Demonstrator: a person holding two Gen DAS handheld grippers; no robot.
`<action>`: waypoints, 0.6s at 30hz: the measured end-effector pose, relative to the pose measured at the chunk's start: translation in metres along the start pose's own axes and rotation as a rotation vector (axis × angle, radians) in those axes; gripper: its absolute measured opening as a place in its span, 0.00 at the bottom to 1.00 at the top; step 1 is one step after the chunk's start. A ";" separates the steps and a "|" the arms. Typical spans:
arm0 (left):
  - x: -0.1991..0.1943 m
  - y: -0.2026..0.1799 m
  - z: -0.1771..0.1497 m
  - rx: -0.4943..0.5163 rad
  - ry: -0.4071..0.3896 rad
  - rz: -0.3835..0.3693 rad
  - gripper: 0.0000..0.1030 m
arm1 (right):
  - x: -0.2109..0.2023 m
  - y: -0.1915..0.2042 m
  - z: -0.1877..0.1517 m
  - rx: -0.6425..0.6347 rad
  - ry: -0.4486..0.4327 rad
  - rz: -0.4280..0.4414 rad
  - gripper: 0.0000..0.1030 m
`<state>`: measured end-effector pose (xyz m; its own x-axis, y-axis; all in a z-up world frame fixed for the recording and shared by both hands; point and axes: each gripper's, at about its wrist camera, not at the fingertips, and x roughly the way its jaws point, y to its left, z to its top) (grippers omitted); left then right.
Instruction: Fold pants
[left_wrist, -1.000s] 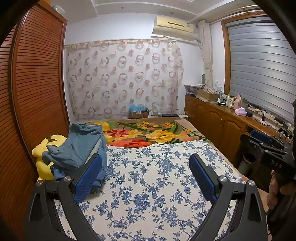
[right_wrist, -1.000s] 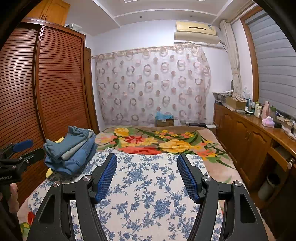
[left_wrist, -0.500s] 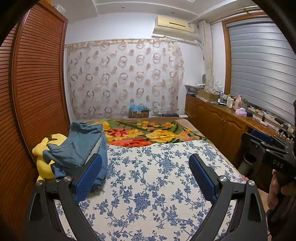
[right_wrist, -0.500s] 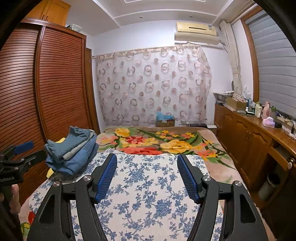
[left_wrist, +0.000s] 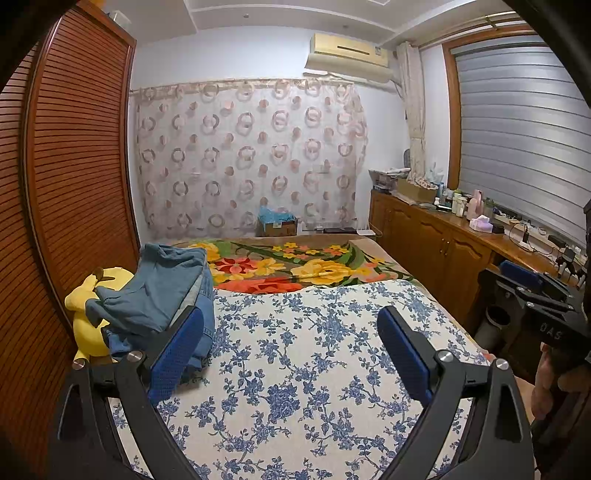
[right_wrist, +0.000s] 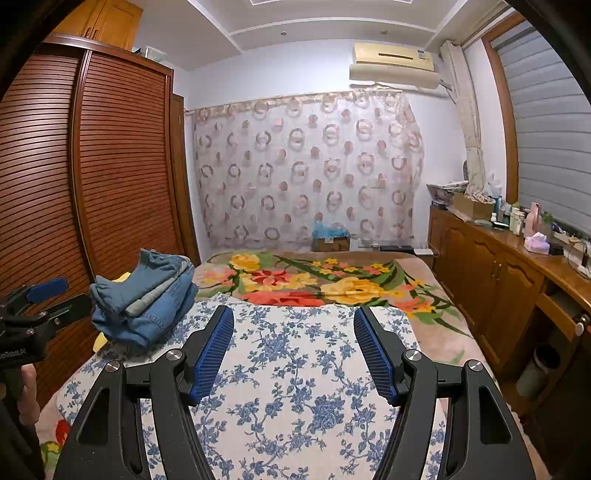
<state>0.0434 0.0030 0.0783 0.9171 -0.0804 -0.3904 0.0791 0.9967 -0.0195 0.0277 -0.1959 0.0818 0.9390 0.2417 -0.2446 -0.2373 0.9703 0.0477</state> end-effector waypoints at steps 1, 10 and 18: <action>0.000 0.000 0.000 0.001 -0.001 0.000 0.93 | 0.000 0.000 0.000 0.001 -0.001 0.001 0.67; 0.000 0.000 -0.001 0.000 0.000 0.001 0.93 | -0.001 0.002 0.000 0.001 0.000 0.003 0.68; 0.000 0.000 -0.001 0.001 -0.001 0.001 0.93 | 0.000 0.002 -0.001 0.004 -0.001 0.002 0.68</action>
<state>0.0429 0.0032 0.0776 0.9175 -0.0797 -0.3897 0.0789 0.9967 -0.0181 0.0266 -0.1939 0.0812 0.9388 0.2439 -0.2434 -0.2384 0.9698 0.0523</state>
